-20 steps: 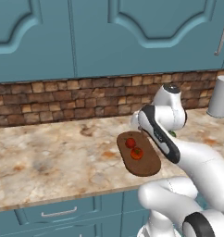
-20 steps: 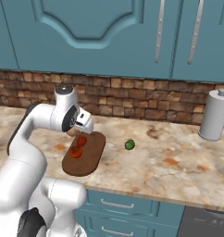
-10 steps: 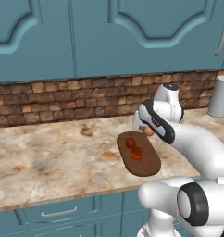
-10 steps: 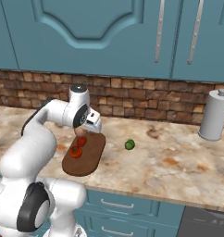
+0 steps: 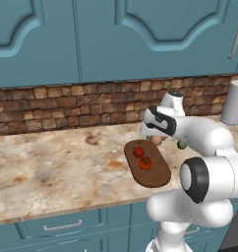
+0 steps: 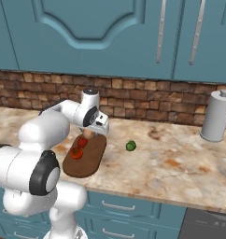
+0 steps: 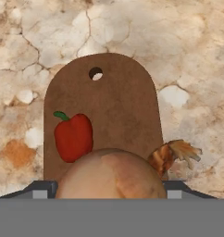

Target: Place the avocado, onion, tomato, and bell pepper on the cutting board.

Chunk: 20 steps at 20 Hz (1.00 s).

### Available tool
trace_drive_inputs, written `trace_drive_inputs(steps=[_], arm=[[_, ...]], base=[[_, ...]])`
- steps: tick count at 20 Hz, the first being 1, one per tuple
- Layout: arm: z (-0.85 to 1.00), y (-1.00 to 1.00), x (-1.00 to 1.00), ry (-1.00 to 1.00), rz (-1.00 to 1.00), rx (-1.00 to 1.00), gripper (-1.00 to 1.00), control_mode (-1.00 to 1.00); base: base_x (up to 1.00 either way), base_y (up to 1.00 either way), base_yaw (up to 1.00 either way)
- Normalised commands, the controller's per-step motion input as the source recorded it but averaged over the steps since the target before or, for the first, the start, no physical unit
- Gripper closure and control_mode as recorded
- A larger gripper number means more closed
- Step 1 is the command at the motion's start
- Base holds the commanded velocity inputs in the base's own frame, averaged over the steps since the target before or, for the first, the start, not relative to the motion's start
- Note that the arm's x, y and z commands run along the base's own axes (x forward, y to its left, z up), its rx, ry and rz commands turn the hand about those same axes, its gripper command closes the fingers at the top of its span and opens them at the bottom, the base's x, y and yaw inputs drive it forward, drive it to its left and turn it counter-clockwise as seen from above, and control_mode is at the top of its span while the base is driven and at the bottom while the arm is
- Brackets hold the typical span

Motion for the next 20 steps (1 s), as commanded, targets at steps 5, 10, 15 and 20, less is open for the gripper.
trace_drive_inputs(steps=[5, 10, 15, 20], arm=[[-0.33, -0.13, 0.33, 0.04, 0.06, 0.00, 1.00, -1.00], [-0.43, 0.00, 0.03, 0.00, 0.03, 0.00, 1.00, -1.00], [-0.40, 0.00, 0.04, 0.00, 0.02, 0.00, 1.00, -1.00], [-0.33, 0.00, 0.06, 0.00, 0.00, 0.00, 1.00, -1.00]], base=[[0.00, 0.00, 0.00], [0.00, 0.00, 0.00], [0.00, 0.00, 0.00], [0.00, 0.00, 0.00]])
